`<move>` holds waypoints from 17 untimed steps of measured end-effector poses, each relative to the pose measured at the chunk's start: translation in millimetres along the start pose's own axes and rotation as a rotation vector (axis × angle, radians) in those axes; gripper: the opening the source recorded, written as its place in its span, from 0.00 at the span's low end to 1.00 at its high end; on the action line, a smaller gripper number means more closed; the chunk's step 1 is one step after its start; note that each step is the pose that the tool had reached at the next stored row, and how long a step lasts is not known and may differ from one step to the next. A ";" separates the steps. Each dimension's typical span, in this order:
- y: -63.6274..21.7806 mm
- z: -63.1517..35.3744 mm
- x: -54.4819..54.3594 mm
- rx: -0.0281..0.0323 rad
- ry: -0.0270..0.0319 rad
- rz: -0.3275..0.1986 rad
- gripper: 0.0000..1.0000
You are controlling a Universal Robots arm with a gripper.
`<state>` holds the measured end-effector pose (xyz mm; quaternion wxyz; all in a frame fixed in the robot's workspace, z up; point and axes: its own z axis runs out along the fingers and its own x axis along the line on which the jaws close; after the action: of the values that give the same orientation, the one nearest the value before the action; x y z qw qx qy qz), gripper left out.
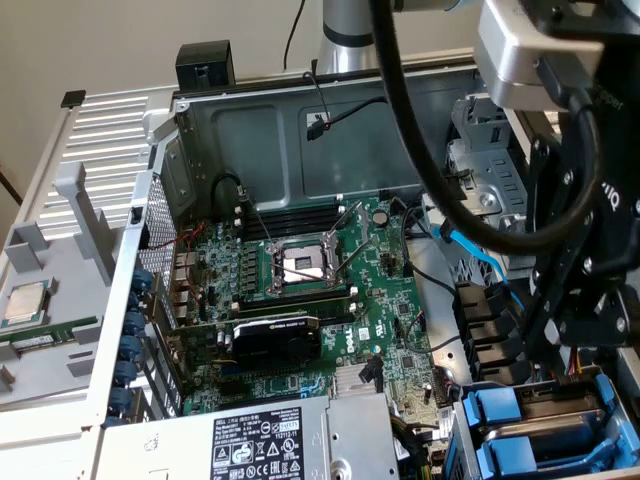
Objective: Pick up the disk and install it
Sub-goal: 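Insert the second disk wire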
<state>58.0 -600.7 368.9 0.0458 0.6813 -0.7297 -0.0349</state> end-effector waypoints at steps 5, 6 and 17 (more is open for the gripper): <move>-0.5 3.4 2.0 0.0050 -0.0030 -0.001 0.16; -0.6 4.3 1.9 0.0080 -0.0031 -0.001 0.16; -0.9 7.2 2.0 0.0280 0.0208 -0.004 0.16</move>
<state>58.0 -602.8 361.7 0.0438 0.6837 -0.7282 -0.0177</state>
